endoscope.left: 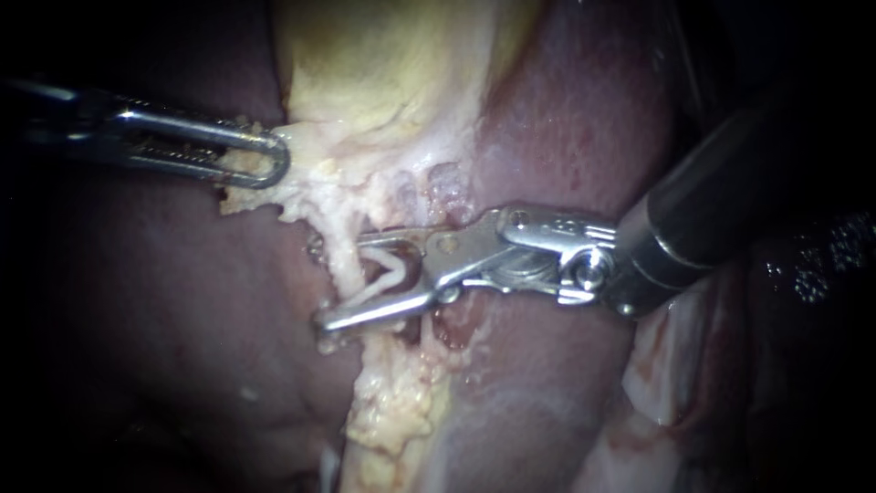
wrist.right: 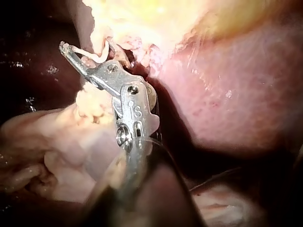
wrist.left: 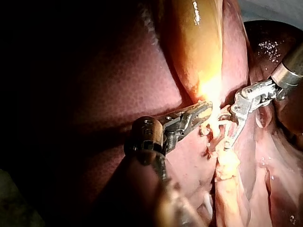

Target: Clipping third clip left tube

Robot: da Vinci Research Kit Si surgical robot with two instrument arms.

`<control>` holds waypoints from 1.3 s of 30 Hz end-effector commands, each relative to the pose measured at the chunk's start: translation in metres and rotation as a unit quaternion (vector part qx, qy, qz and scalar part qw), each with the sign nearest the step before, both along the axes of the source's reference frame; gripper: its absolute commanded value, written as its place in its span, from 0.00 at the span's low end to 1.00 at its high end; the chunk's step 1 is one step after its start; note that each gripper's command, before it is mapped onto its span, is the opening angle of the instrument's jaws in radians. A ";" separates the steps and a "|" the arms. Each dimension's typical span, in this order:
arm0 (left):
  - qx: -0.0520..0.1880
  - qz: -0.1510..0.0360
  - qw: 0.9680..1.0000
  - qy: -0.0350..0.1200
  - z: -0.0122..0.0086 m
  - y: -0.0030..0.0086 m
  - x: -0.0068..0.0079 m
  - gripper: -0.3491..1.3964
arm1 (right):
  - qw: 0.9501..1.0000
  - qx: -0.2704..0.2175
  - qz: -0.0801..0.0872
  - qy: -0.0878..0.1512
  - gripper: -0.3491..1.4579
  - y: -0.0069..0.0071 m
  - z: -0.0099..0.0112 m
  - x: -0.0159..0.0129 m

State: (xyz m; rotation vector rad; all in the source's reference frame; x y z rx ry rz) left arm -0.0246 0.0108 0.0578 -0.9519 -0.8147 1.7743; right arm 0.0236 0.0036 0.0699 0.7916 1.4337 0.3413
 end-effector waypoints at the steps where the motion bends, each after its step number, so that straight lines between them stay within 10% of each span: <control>1: 0.000 0.000 1.000 0.000 0.0002 0.0000 -0.0001 0.00 | 1.000 0.003 0.004 0.001 0.45 0.0001 -0.0001 0.0003; 24: 0.002 -0.001 1.000 0.000 0.0004 0.0001 0.0001 0.00 | 0.997 0.071 0.035 -0.013 0.42 0.0015 -0.0082 -0.0017; 39: 0.002 0.000 1.000 0.000 0.0005 0.0001 0.0002 0.00 | 0.997 0.070 0.040 -0.017 0.21 0.0013 -0.0085 -0.0019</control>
